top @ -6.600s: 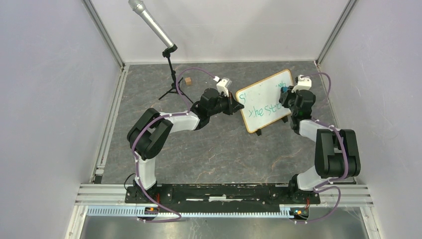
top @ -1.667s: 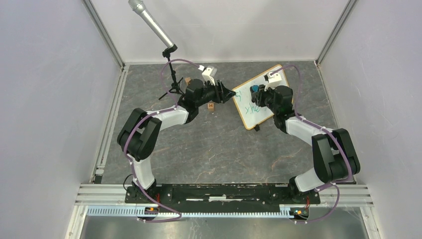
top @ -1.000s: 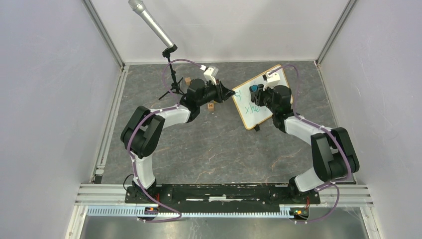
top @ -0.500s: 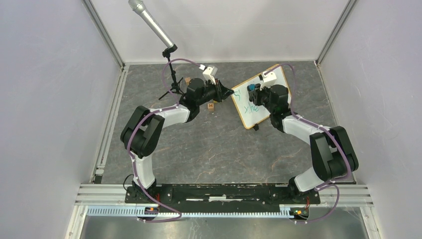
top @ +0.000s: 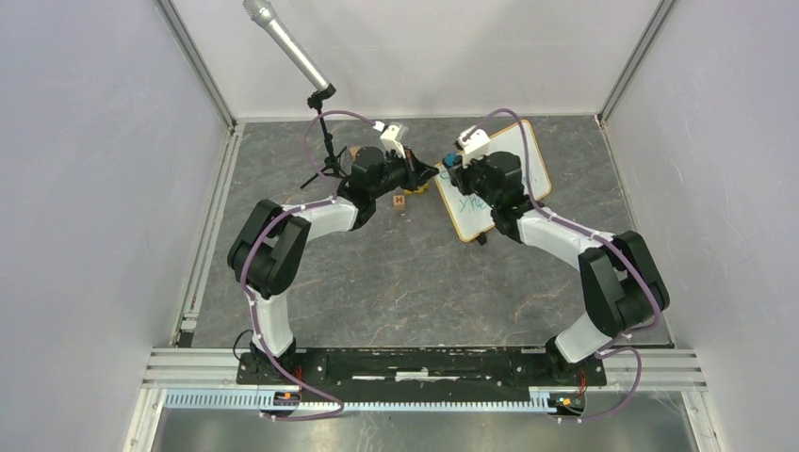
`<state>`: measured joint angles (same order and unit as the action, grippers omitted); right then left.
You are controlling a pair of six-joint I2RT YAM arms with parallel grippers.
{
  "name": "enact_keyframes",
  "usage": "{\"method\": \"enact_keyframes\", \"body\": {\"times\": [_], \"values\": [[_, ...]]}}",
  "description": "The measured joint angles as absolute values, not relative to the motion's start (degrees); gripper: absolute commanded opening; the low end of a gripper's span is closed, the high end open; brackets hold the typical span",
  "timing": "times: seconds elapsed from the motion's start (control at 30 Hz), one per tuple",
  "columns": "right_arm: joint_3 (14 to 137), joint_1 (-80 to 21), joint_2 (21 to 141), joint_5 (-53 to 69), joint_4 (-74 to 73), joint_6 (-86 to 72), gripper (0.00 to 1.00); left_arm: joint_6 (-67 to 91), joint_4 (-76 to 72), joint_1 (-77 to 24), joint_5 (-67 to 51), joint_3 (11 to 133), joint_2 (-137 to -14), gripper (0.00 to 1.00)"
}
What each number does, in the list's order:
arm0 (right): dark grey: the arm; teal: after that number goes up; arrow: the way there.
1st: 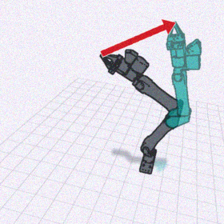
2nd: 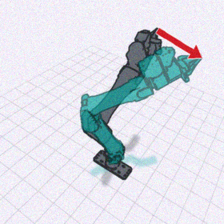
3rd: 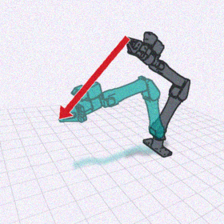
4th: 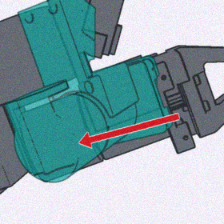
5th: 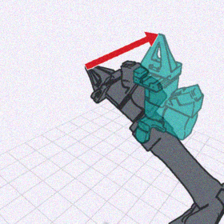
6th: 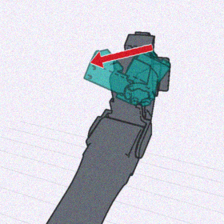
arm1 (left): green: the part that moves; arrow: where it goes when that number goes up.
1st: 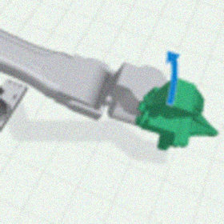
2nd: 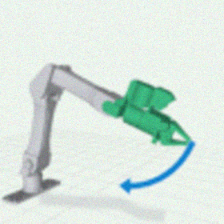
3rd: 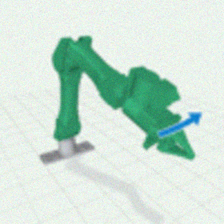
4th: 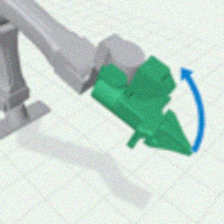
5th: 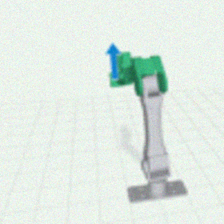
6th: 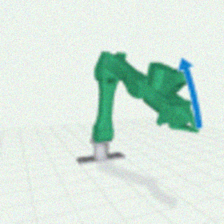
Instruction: Erase the whiteboard
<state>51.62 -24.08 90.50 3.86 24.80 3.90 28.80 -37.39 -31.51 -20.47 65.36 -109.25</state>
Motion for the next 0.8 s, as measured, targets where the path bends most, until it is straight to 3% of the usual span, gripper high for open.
{"method": "enact_keyframes", "body": {"times": [0.27,0.6,0.8], "values": [[55.42,-28.27,92.38,1.52,21.45,6.76,0.18,28.75,-37.50,-30.87,-19.59,65.23,-109.38,0.02],[55.42,-22.52,91.85,-3.36,17.17,-0.40,0.18,28.12,-37.89,-31.14,-19.46,65.19,-109.38,0.02],[56.90,-24.58,91.79,-5.61,13.96,1.30,0.18,27.83,-37.91,-31.20,-19.53,65.19,-109.38,0.02]]}}
